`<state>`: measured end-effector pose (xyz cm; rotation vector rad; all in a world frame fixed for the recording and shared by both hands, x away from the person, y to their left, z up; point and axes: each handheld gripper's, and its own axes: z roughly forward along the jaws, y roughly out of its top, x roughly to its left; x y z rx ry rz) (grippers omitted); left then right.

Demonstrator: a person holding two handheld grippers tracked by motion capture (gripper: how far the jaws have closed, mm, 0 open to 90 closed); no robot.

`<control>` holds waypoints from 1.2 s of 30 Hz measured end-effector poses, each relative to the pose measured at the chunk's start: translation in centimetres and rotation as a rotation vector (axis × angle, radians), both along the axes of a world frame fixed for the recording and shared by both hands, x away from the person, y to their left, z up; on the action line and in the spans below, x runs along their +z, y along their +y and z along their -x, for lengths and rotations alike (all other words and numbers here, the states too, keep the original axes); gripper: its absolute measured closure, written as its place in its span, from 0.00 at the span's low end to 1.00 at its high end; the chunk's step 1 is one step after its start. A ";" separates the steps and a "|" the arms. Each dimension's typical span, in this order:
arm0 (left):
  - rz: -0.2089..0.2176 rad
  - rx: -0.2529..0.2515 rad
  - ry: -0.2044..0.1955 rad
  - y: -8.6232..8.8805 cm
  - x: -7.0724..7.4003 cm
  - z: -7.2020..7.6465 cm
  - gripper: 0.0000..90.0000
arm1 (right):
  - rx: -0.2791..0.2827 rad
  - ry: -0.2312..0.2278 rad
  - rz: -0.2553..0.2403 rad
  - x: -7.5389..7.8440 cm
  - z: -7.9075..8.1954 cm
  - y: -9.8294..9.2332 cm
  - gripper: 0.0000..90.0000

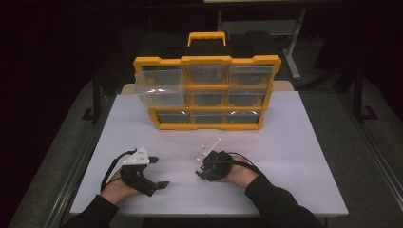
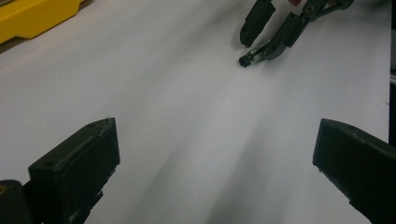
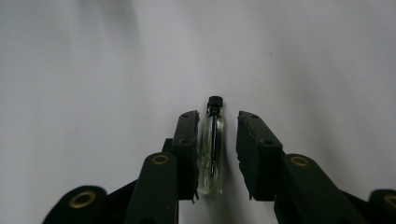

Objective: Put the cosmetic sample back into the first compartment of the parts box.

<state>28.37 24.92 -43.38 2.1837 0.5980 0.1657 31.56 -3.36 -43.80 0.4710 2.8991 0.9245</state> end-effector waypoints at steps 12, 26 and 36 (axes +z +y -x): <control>-0.003 -0.001 0.000 -0.1 0.0 0.0 0.00 | 0.002 -0.007 0.004 0.0 0.0 0.0 0.84; 0.002 0.011 0.001 0.0 0.0 0.0 0.00 | 0.001 -0.003 0.003 0.1 0.1 0.0 0.88; -0.005 0.004 0.000 0.0 -0.1 0.0 0.00 | -0.012 0.003 -0.018 1.9 -0.1 -0.7 0.88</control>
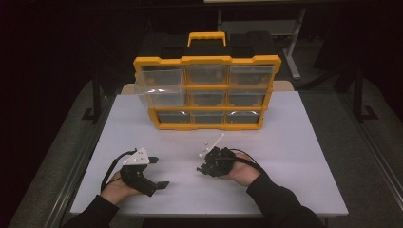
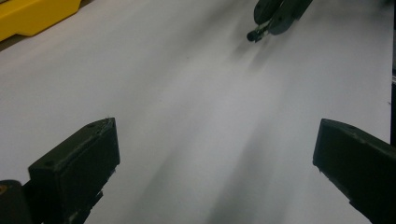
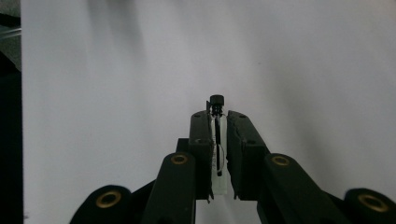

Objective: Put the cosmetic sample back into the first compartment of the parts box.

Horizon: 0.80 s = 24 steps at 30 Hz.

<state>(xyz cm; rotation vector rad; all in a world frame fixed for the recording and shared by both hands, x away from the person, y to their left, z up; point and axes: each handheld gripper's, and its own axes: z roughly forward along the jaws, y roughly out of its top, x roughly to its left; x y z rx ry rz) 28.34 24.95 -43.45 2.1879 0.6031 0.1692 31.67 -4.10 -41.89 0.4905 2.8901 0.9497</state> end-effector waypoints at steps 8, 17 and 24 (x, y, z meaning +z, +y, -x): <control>0.003 -0.003 -0.002 -0.1 0.0 0.0 0.00 | -0.019 0.007 -0.014 1.5 -0.2 -0.6 0.88; 0.004 -0.002 -0.004 0.0 0.0 0.0 0.00 | -0.023 0.006 -0.028 2.9 -0.5 -1.0 0.88; 0.010 0.002 -0.005 0.0 0.0 0.1 0.00 | -0.039 -0.001 -0.031 4.0 -0.7 -1.3 0.88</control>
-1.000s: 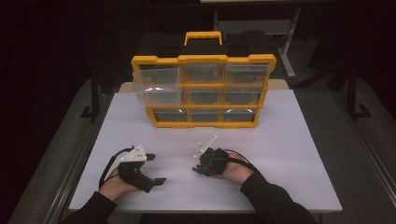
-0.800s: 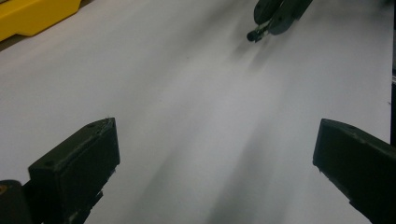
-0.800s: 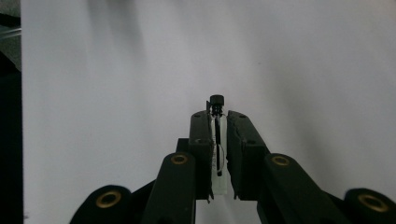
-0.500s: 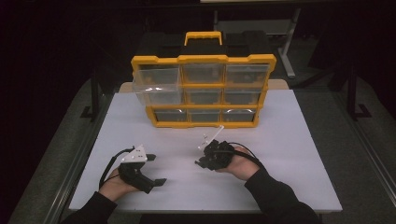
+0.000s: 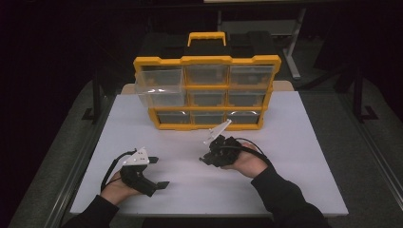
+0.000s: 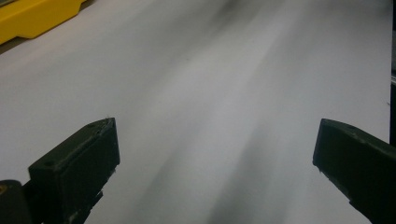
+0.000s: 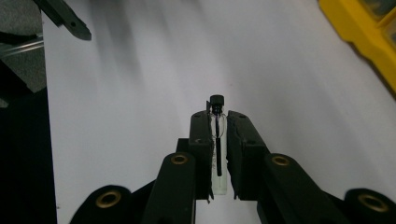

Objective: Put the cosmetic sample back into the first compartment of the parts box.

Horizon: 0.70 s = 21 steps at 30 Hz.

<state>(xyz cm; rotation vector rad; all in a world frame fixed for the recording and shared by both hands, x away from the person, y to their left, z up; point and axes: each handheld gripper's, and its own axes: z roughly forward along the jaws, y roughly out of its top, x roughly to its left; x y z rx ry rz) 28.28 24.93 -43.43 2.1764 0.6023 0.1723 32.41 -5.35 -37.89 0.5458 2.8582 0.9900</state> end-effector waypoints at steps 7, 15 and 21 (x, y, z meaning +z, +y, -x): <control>-0.003 -0.005 -0.002 0.0 0.0 0.0 0.00 | -0.009 -0.018 -0.015 1.4 -0.3 -0.4 0.88; 0.001 -0.004 -0.005 0.0 0.1 0.0 0.00 | -0.024 -0.026 -0.011 3.1 -0.9 -0.6 0.88; 0.002 -0.006 -0.004 0.0 0.1 0.0 0.00 | -0.027 -0.041 -0.006 4.4 -1.2 -0.7 0.88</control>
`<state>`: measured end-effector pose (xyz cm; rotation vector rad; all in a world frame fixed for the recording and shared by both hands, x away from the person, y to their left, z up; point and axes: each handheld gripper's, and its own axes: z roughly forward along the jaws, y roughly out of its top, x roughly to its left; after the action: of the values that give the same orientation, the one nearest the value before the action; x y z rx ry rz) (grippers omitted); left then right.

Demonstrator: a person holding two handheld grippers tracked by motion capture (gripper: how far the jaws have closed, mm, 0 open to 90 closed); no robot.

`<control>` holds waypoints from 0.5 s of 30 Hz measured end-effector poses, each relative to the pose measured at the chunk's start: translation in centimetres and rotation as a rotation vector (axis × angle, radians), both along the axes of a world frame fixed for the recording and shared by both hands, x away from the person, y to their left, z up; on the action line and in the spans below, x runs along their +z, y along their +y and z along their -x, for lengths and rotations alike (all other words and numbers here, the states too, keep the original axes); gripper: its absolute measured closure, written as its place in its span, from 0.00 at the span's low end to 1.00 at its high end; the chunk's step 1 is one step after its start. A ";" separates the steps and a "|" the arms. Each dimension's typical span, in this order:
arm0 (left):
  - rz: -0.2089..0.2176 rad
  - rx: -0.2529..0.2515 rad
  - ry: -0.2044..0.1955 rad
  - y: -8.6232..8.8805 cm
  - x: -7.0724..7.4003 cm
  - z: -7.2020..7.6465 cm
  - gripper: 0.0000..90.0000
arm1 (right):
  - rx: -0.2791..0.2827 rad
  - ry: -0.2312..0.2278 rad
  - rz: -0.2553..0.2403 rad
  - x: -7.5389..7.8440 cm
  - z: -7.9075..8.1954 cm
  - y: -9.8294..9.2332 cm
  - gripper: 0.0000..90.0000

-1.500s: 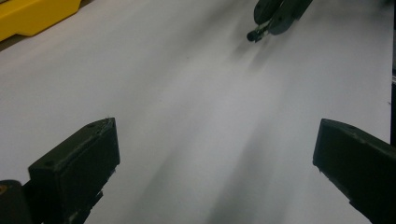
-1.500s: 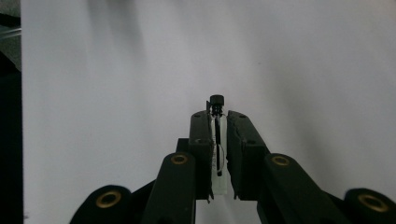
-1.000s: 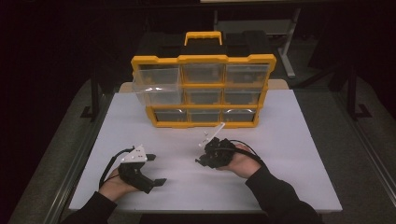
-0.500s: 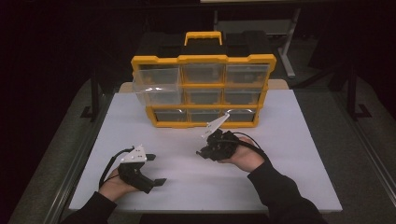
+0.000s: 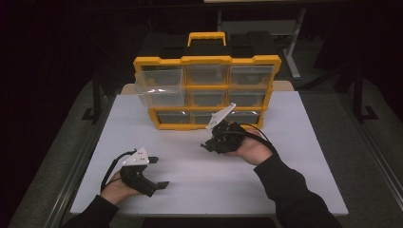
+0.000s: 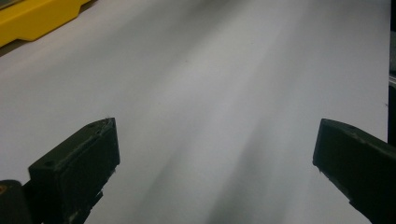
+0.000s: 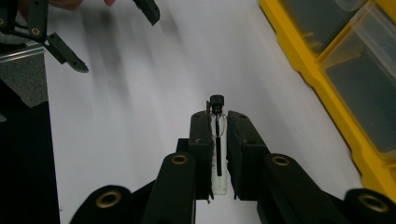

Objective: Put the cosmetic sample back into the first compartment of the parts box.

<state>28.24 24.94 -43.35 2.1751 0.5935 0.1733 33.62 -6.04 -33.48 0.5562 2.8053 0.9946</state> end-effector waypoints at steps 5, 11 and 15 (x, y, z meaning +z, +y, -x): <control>0.000 0.000 0.000 0.0 0.0 0.0 0.00 | -0.009 -0.007 -0.002 1.0 -0.3 -0.1 0.88; 0.000 0.002 0.002 0.0 0.0 0.0 0.00 | -0.004 -0.019 0.008 2.0 -0.6 -0.1 0.88; 0.000 0.001 0.002 0.0 0.0 0.0 0.00 | -0.008 -0.021 0.006 2.8 -0.8 -0.1 0.88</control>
<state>28.27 24.96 -43.37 2.1754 0.5964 0.1714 34.45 -6.15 -30.72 0.5527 2.7848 0.9837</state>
